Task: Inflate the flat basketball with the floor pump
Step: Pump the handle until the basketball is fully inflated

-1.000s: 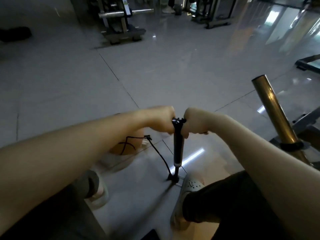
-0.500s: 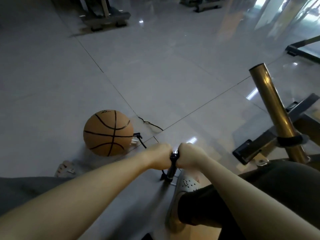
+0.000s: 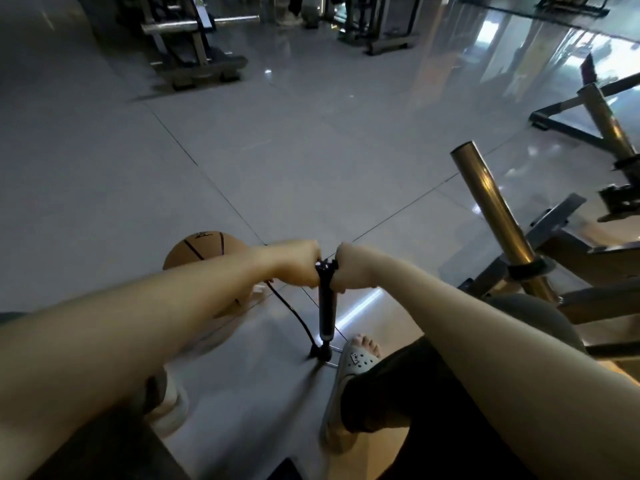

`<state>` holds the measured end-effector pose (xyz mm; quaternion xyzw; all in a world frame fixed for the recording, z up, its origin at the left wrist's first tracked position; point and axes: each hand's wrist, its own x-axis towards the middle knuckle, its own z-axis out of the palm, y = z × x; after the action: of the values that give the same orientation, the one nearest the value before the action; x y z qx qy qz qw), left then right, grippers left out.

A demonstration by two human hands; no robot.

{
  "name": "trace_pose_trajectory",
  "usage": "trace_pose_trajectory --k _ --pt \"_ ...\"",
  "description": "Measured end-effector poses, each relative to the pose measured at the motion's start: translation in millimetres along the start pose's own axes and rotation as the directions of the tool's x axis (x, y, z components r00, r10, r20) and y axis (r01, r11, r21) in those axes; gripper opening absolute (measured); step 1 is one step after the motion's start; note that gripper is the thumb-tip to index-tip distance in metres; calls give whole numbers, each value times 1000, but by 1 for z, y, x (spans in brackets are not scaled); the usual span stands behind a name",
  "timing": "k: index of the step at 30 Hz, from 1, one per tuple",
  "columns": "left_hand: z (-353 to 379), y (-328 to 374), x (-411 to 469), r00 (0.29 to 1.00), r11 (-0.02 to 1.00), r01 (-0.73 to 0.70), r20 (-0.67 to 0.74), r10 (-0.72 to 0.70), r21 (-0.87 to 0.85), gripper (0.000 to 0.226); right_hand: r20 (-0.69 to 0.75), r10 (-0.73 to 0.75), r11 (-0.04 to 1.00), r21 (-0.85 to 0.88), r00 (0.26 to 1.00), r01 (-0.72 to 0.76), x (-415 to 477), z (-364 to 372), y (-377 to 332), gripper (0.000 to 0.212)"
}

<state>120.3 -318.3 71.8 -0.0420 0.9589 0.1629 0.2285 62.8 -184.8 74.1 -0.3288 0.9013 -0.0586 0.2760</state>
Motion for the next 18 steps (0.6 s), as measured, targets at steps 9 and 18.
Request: trace_pose_trajectory --k 9,18 --pt "-32 10 -2 1000 999 -17 0 17 -37 19 12 20 998 56 1000 -21 -17 -35 -12 8" --pt "80 -17 50 1000 1000 -4 13 4 -14 22 49 79 997 -16 996 -78 40 70 33 16"
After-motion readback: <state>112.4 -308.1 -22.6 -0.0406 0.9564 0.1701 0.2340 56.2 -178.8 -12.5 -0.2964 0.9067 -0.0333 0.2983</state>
